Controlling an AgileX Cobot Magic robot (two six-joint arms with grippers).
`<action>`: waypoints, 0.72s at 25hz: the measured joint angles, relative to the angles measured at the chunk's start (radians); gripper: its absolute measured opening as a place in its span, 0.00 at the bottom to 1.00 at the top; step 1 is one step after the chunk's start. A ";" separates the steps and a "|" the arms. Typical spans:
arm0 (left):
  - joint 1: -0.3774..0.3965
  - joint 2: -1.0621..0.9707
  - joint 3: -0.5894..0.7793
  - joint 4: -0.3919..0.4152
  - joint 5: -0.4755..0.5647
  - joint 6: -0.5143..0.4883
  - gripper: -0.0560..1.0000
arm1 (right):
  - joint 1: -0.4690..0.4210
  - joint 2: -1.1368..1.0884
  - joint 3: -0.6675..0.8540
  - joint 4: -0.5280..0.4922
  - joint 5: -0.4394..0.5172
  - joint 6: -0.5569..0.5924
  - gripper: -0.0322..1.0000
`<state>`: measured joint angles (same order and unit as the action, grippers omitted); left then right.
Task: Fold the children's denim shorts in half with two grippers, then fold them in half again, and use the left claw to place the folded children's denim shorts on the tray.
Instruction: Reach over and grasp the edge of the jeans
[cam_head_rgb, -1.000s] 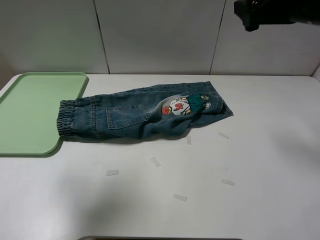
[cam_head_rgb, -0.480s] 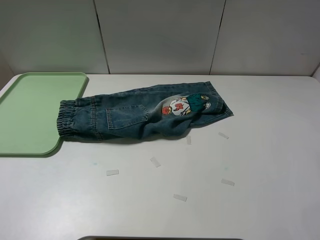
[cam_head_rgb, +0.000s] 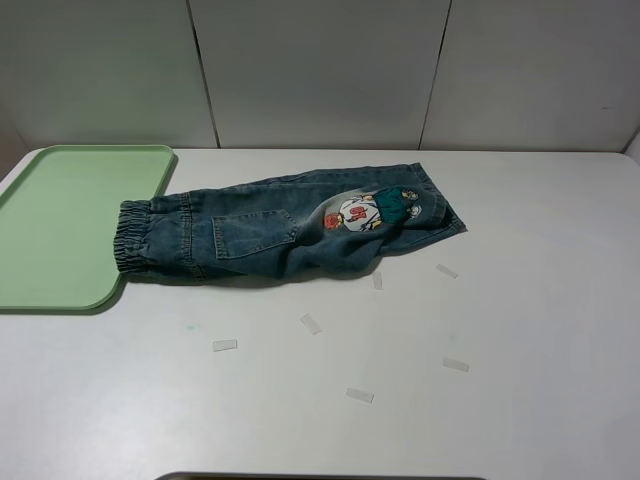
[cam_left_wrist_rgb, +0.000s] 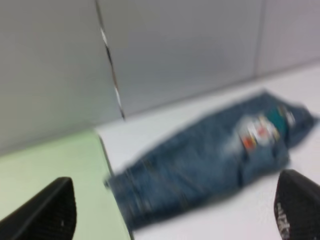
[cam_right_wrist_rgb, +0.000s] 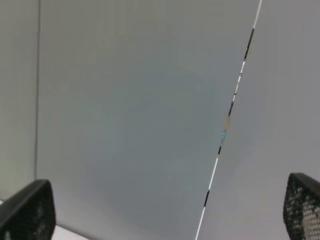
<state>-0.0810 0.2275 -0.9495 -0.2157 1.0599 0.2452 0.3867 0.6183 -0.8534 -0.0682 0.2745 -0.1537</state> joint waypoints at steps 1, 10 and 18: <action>0.000 0.000 -0.006 -0.002 0.041 -0.009 0.80 | 0.001 -0.018 0.000 0.002 0.027 0.000 0.70; 0.000 -0.009 -0.033 -0.072 0.103 -0.102 0.80 | 0.001 -0.163 0.000 0.003 0.177 0.001 0.70; 0.000 -0.086 -0.001 -0.024 0.103 -0.132 0.86 | 0.001 -0.201 -0.001 0.028 0.266 0.001 0.70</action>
<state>-0.0810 0.1412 -0.9509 -0.2399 1.1629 0.1131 0.3878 0.4174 -0.8543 -0.0406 0.5405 -0.1528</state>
